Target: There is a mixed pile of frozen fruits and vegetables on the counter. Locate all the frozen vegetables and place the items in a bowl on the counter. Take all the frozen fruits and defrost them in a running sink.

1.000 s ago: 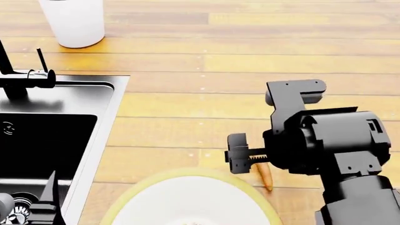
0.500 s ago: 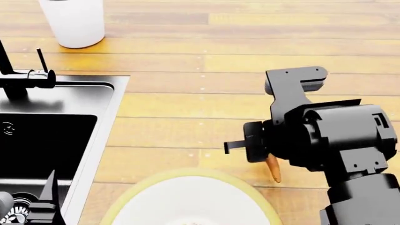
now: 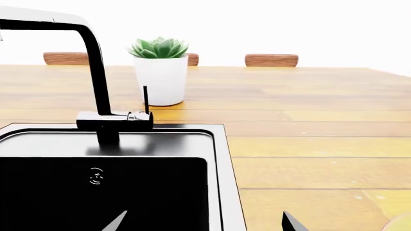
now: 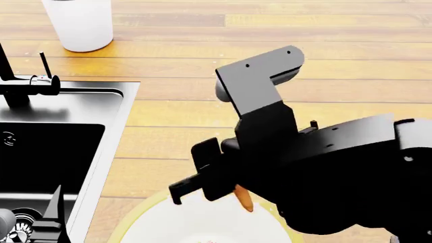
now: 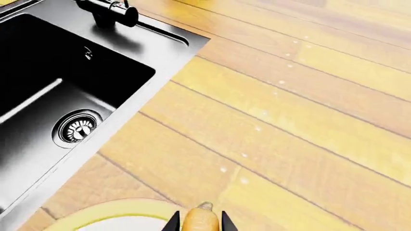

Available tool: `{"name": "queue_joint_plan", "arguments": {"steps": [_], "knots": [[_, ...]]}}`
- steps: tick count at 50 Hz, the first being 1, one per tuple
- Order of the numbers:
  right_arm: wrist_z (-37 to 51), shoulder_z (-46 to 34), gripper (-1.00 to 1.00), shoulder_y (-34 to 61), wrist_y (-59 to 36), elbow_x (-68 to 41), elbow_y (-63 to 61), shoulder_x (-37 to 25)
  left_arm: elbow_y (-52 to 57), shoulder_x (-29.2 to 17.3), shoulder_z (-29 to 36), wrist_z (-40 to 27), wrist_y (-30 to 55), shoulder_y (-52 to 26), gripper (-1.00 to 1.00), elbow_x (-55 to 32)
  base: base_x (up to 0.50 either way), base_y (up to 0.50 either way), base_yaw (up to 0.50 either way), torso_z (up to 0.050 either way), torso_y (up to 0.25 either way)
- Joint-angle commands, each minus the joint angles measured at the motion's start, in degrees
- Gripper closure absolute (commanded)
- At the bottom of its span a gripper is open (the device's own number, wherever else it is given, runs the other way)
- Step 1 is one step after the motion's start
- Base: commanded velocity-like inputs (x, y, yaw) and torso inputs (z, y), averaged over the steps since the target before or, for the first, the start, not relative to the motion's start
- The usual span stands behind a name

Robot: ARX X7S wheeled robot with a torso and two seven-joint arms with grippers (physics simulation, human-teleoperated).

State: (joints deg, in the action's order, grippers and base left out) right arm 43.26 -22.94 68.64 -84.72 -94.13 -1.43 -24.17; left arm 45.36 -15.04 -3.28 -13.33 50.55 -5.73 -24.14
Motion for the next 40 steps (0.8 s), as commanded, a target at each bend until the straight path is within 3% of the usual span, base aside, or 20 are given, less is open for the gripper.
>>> {"name": "queue_joint_plan", "arguments": {"steps": [1,7,14,26,31,32,40], "knots": [[14.32,-1.2,1.0,-3.74,1.51,-21.51,-9.13,-0.68,2.92,0.93,-3.07,1.19,1.67,-0.14,-1.0,-1.59,0.0,0.0,0.0,0.0,0.0],[16.89,-4.08,1.0,-8.42,3.62,-25.48,-13.66,-1.13,2.89,0.54,-2.32,0.99,1.4,0.06,-1.0,-1.25,0.0,0.0,0.0,0.0,0.0],[14.56,-3.52,1.0,-14.08,2.9,-20.5,-15.13,-1.35,3.41,0.21,-3.03,0.97,1.66,0.39,-1.0,-2.05,0.0,0.0,0.0,0.0,0.0],[7.63,-3.46,1.0,-15.22,1.71,-11.1,-12.72,0.54,2.91,-0.04,-2.2,0.6,1.3,0.34,-1.0,-2.0,0.0,0.0,0.0,0.0,0.0],[9.0,-4.56,1.0,-15.63,2.63,-12.86,-12.16,0.15,2.8,-0.19,-4.18,0.59,2.02,-0.25,-1.0,-3.34,0.0,0.0,0.0,0.0,0.0],[9.56,-4.75,-1.0,-15.48,2.88,-13.58,-12.26,-0.02,3.12,-0.16,-4.45,0.43,2.3,-0.3,-1.0,-3.59,0.0,0.0,0.0,0.0,0.0],[11.7,-3.87,-1.0,-12.67,5.25,-17.13,-13.45,-1.21,3.61,-0.32,-3.21,0.03,2.34,-0.16,-1.0,-3.5,0.0,0.0,0.0,0.0,0.0]]}}
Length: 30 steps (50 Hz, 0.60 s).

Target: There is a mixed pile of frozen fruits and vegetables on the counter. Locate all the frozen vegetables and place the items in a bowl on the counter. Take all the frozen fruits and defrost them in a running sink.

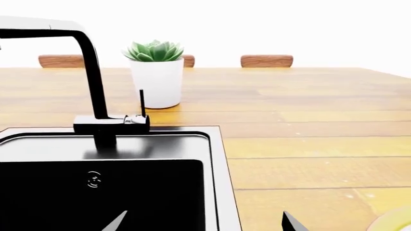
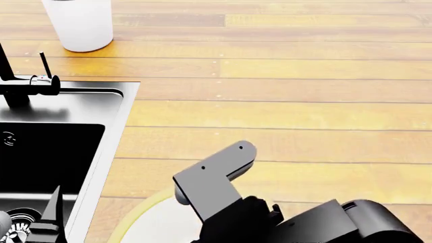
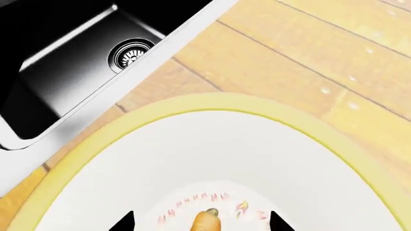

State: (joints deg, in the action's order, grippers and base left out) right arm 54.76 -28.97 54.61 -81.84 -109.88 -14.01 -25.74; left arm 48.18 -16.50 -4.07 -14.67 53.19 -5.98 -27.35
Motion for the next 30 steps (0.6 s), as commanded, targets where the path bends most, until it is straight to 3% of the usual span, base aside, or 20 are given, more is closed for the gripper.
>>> {"name": "queue_joint_plan", "arguments": {"steps": [1,8,13,18,20,21,24,30], "knots": [[0.77,2.47,-1.0,1.89,2.82,-2.1,-1.59,0.09,0.77,1.11,-2.48,1.39,-0.33,0.09,-1.0,-0.37,0.0,0.0,0.0,0.0,0.0],[-1.38,11.73,-1.0,0.09,7.33,3.35,-11.35,-2.05,0.79,0.95,-2.58,1.19,-0.37,0.09,-1.0,-0.7,0.0,0.0,0.0,0.0,0.0],[-8.97,16.45,-1.0,-4.45,8.59,15.61,-20.93,-2.92,1.38,0.86,-2.37,0.93,-0.16,0.39,-1.0,-0.96,0.0,0.0,0.0,0.0,0.0],[-17.48,24.66,-1.0,-17.45,19.59,36.31,-31.09,-5.68,0.75,0.81,-1.47,0.81,-1.18,0.77,-1.0,-0.25,0.0,0.0,0.0,0.0,0.0],[-21.47,28.51,-1.0,-29.29,28.63,47.06,-34.65,-5.95,0.96,0.62,-0.79,0.85,-1.45,1.13,-1.0,0.04,0.0,0.0,0.0,0.0,0.0],[-24.15,28.53,-1.0,-35.62,34.71,54.98,-36.08,-5.38,0.98,0.61,-0.91,0.89,-1.33,1.02,-1.0,-0.21,0.0,0.0,0.0,0.0,0.0],[-24.39,23.06,-1.0,-40.93,38.55,68.12,-37.35,-6.56,1.72,-0.48,1.1,0.52,-3.28,1.6,-1.0,2.3,0.0,0.0,0.0,0.0,0.0],[-23.15,28.12,-1.0,-44.6,37.0,63.44,-38.11,-9.43,1.82,-0.46,1.45,0.62,-3.31,2.11,-1.0,1.8,0.0,0.0,0.0,0.0,0.0]]}}
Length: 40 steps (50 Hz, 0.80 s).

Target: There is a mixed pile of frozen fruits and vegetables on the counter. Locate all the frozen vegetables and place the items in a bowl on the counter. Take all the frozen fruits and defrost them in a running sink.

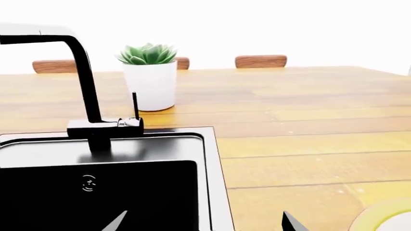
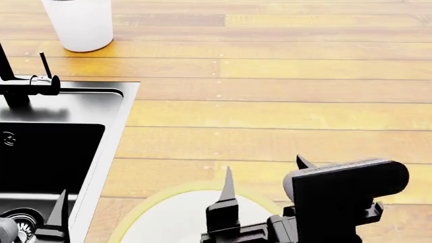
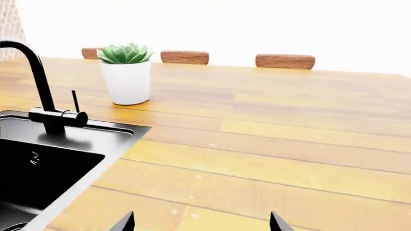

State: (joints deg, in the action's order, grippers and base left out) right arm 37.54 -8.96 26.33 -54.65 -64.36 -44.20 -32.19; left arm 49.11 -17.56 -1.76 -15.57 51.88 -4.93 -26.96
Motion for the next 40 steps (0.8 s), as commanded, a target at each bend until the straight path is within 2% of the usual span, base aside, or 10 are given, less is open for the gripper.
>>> {"name": "queue_joint_plan", "arguments": {"steps": [1,5,9,15,16,20,26,31,40], "knots": [[-6.83,9.32,-1.0,-17.92,11.37,17.88,-8.3,-3.33,0.87,0.61,-1.25,1.45,-1.71,0.71,-1.0,1.11,0.0,0.0,0.0,0.0,0.0],[-7.94,12.46,-1.0,-21.92,14.14,16.96,-8.45,-3.52,0.06,0.93,-1.37,1.2,-1.83,0.31,-1.0,0.96,0.0,0.0,0.0,0.0,0.0],[-9.59,9.71,-1.0,-23.06,14.59,18.97,-8.04,-3.47,-1.42,0.82,-0.41,1.46,-2.83,0.56,-1.0,1.62,0.0,0.0,0.0,0.0,0.0],[-9.15,9.43,-1.0,-23.79,13.54,19.12,-7.92,-4.6,-2.43,0.94,-2.28,1.2,-2.59,-0.02,-1.0,0.69,0.0,0.0,0.0,0.0,0.0],[-8.56,12.22,-1.0,-24.42,14.64,16.71,-8.41,-4.08,-2.6,1.05,-2.41,1.07,-2.36,-0.4,-1.0,0.51,0.0,0.0,0.0,0.0,0.0],[-5.68,14.14,-1.0,-23.72,11.59,12.86,-10.23,-5.94,-2.3,0.71,-3.04,1.02,-2.09,-0.18,-1.0,0.07,-0.01,0.0,0.0,0.0,0.0],[-3.32,17.38,-1.0,-23.72,11.06,8.64,-12.38,-7.31,-1.39,0.25,-4.05,0.84,-1.36,-0.43,-1.0,-0.85,-0.39,0.0,0.0,0.0,0.0],[-3.74,14.83,-1.0,-23.32,10.49,11.93,-13.18,-8.42,-0.24,-0.03,-4.96,0.47,-0.55,-0.57,-1.0,-1.69,-0.24,0.02,0.0,0.0,0.0],[-5.12,13.97,-1.0,-24.81,12.76,14.21,-12.85,-8.46,-0.26,-0.37,-4.58,0.23,-0.98,-0.24,-1.0,-1.5,0.0,0.5,0.0,0.0,0.0]]}}
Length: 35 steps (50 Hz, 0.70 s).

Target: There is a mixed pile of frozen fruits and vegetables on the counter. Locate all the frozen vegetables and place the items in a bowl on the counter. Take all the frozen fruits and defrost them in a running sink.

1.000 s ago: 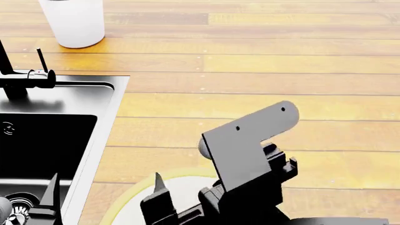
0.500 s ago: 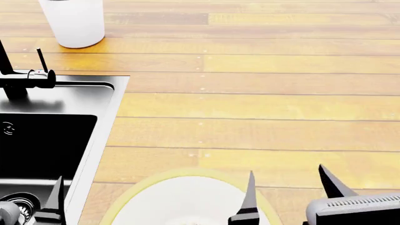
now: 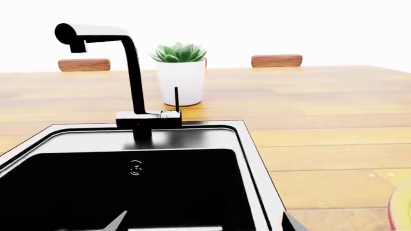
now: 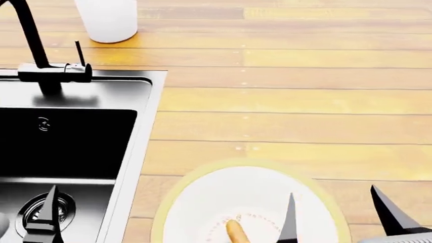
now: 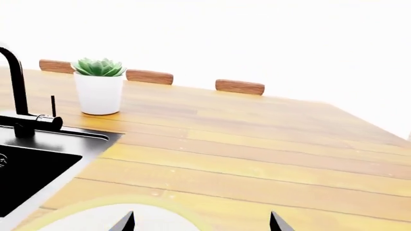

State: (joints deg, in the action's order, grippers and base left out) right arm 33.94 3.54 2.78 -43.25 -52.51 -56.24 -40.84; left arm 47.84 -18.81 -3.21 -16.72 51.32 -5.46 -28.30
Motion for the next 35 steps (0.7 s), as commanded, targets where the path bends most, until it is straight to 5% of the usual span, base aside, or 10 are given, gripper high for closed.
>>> {"name": "queue_joint_plan", "arguments": {"steps": [1,35], "knots": [[-1.38,1.03,-1.0,-1.21,1.06,2.68,-0.86,0.02,1.0,0.8,-3.03,1.33,-0.42,0.25,-1.0,-0.11,0.0,0.5,0.0,0.0,0.0],[-1.3,-2.05,-1.0,-0.95,4.19,3.23,0.2,0.23,0.99,-0.47,-4.14,0.12,0.18,-0.02,-1.0,-1.35,0.0,0.5,0.0,0.0,0.0]]}}
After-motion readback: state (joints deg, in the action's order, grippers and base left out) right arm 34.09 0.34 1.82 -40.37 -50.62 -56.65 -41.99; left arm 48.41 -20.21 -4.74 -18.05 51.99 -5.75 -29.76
